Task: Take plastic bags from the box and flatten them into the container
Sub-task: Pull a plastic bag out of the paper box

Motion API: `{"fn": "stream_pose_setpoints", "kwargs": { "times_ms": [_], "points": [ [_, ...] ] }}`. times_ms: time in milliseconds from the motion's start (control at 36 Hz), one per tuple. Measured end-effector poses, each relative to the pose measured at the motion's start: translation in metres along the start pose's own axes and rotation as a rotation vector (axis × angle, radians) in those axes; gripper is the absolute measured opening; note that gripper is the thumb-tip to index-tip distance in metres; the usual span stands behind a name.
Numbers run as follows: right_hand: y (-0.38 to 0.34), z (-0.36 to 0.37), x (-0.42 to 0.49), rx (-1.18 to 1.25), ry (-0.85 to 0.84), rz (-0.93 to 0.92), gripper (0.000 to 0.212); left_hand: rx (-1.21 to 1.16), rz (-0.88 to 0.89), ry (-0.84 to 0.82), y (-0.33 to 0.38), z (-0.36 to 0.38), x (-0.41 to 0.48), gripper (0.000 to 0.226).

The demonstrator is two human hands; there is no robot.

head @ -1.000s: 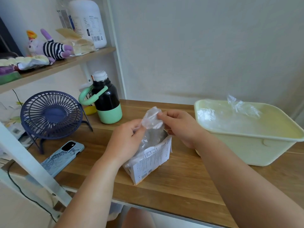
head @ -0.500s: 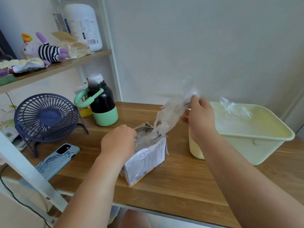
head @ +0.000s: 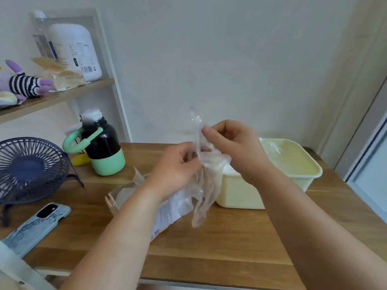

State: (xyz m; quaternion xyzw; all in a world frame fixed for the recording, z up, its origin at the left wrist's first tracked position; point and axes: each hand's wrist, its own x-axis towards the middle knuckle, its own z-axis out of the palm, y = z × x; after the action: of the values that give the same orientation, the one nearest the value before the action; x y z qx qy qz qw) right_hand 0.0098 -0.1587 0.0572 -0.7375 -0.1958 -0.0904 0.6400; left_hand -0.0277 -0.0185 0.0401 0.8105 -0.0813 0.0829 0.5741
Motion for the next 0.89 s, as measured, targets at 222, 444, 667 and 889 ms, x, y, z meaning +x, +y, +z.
{"fn": "stream_pose_setpoints", "kwargs": {
  "times_ms": [222,444,667,889],
  "points": [
    [0.013,-0.048,-0.003,0.160,-0.163,0.491,0.087,-0.317,-0.064,-0.063,0.001,0.022,0.025,0.016],
    [0.018,-0.079,0.002,0.377,-0.377,0.451,0.029,-0.505,-0.062,-0.327,0.014,0.037,0.026,0.017],
    [0.019,-0.090,0.003,0.516,-0.320,0.412,0.016,-0.465,-0.175,-0.257,0.013,0.054,0.042,0.040],
    [0.037,-0.116,0.021,0.353,0.221,0.410,0.033,-0.703,-0.420,0.187,-0.008,0.033,0.076,0.020]
  ]
}}
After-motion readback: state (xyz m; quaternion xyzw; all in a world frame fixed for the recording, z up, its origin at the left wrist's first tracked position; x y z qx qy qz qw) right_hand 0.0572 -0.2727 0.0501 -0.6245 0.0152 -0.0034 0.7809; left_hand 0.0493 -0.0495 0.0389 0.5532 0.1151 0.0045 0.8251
